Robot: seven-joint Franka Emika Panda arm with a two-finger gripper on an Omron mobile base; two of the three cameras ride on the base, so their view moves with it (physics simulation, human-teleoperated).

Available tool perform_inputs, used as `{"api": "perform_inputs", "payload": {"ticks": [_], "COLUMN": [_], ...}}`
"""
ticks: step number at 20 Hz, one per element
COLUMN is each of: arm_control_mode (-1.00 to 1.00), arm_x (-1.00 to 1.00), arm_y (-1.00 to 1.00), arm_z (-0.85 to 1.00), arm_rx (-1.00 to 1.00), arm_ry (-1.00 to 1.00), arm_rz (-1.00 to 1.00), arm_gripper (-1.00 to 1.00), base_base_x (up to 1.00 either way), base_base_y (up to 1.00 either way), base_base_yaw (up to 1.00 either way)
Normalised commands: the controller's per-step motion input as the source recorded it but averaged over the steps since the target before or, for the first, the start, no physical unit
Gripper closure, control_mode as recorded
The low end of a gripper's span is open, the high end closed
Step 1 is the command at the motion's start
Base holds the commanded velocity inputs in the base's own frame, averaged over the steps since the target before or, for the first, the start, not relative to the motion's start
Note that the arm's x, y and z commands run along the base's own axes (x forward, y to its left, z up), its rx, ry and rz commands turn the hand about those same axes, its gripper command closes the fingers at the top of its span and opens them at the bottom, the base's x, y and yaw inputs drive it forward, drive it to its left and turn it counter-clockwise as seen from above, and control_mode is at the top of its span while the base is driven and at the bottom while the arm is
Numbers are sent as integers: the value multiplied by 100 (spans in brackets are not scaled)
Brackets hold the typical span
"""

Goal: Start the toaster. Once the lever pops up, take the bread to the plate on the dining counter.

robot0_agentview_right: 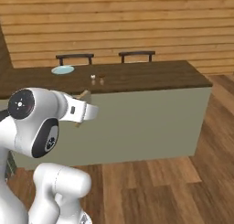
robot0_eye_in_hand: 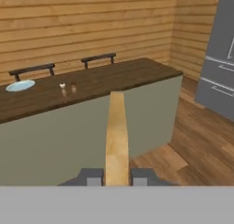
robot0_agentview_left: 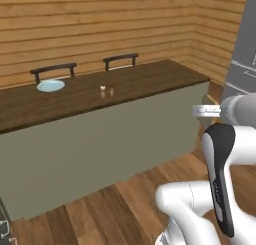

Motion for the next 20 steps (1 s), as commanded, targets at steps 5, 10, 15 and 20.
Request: {"api": "perform_inputs", "payload": {"ticks": [5,10,15,20], "arm_control_mode": [100,100,100,100], "arm_x": [0,0,0,0], "arm_y": [0,0,0,0], "arm_z": [0,0,0,0], "arm_rx": [0,0,0,0], "arm_ry": [0,0,0,0], "arm_rz": [0,0,0,0], "arm_gripper": [100,100,100,100], "base_base_x": [100,100,100,100], "base_base_y": [-100,-100,-100,-100], "base_base_yaw": [-18,-21,-20,-13]}}
